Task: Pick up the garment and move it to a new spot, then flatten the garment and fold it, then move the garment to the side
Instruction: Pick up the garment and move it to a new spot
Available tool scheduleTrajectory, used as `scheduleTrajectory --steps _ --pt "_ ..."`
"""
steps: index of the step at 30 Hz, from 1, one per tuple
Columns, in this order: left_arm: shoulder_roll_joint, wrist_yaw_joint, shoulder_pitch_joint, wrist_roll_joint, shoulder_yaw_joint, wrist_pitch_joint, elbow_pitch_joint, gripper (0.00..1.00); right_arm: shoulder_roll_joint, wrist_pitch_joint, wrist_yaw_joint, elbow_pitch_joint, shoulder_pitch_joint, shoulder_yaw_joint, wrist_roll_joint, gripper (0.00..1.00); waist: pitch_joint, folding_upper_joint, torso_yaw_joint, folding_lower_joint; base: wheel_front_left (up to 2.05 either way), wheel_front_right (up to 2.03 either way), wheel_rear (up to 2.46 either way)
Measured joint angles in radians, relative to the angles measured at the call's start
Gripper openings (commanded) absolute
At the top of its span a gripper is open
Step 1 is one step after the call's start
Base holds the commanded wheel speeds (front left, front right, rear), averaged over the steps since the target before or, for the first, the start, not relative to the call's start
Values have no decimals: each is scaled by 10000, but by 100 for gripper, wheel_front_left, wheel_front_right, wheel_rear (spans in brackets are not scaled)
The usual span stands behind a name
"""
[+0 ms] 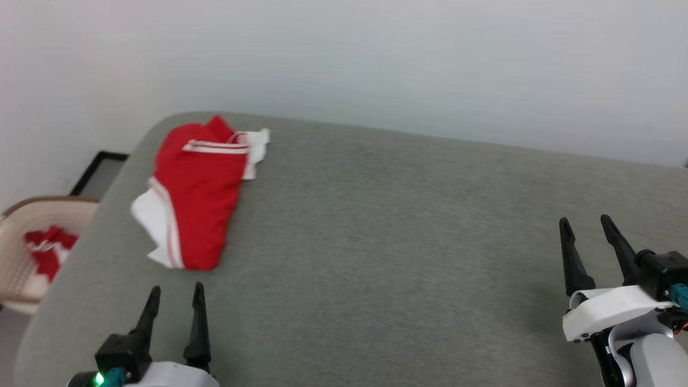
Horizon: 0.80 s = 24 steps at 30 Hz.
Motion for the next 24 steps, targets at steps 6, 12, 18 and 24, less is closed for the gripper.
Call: scheduleTrajectory --steps 6,12,18,24 --pt "-15 19 96 36 82 0 17 100 -35 -15 0 15 53 247 38 100 15 0 1078 0 0 0 0" --pt "-40 199 207 19 278 0 -56 100 0 -15 0 104 29 623 92 100 13 0 2197 0 0 0 0" --pt "-33 619 506 -604 562 0 -623 100 17 -21 0 364 -730 1829 259 100 208 0 2997 0 0 0 0" --pt "-38 1208 984 -1302 566 0 -1198 100 15 -21 0 738 -1418 2936 560 100 616 0 3353 0 -2 -2 -2"
